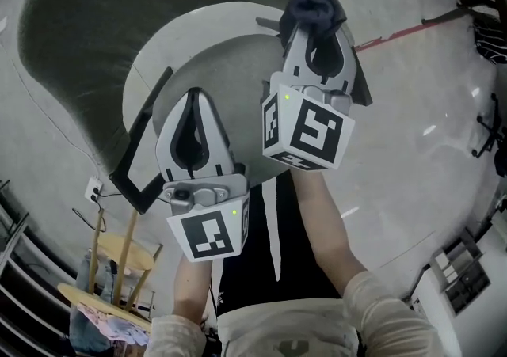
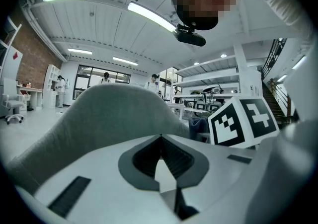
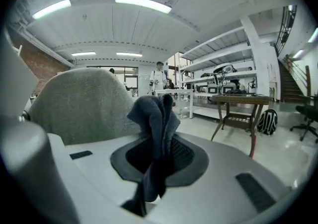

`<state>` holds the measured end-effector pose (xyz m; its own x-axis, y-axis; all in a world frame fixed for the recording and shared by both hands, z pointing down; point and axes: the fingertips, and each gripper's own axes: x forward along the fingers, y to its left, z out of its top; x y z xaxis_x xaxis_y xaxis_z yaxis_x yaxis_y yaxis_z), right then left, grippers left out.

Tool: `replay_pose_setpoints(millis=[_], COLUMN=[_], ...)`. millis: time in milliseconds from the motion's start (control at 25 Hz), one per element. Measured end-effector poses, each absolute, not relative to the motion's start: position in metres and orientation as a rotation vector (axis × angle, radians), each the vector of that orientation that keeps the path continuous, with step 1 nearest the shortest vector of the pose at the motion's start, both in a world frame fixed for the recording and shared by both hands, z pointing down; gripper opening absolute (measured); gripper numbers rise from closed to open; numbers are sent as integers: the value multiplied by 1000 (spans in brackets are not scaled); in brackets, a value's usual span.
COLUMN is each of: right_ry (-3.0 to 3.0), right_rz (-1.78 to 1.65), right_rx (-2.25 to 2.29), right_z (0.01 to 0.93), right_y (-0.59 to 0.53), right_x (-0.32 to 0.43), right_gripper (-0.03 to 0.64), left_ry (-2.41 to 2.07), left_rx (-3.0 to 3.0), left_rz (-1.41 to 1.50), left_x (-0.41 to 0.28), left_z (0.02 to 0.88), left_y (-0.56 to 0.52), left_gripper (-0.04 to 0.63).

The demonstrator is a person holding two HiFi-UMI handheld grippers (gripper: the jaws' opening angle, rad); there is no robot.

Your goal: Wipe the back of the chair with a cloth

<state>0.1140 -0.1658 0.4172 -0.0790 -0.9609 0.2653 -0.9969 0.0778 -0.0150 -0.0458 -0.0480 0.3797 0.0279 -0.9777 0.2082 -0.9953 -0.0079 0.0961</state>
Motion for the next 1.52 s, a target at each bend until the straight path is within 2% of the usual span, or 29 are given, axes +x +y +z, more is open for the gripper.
replay_pose_setpoints(millis=[360,640,880,1160,1360,1520], right_ry=[-2012,-1993,-2075,-2337,-2469,-2560], right_rz=[248,296,314,141,117,145], right_rx=[2146,2162,2078,1861,1670,1504], right_z=[411,414,397,272,160,87], right_y=[-137,-126,-130,-148,-119,-92], right_x=[164,173,158,101,68,45], right_gripper=[57,57,57,57,57,57], left_ry=[-1971,-1971,-2030,-2230,-2346,-2307], left_rx=[2174,2196,2139,2088,2039,1898], left_rz=[119,86,43,-78,-25,-238], left_x=[-12,-1,-21,-58,-77,-97], left_z=[380,370,352,240,131,70], left_y=[-54,-54,-59,-74,-47,-19], left_gripper=[17,17,17,17,17,17])
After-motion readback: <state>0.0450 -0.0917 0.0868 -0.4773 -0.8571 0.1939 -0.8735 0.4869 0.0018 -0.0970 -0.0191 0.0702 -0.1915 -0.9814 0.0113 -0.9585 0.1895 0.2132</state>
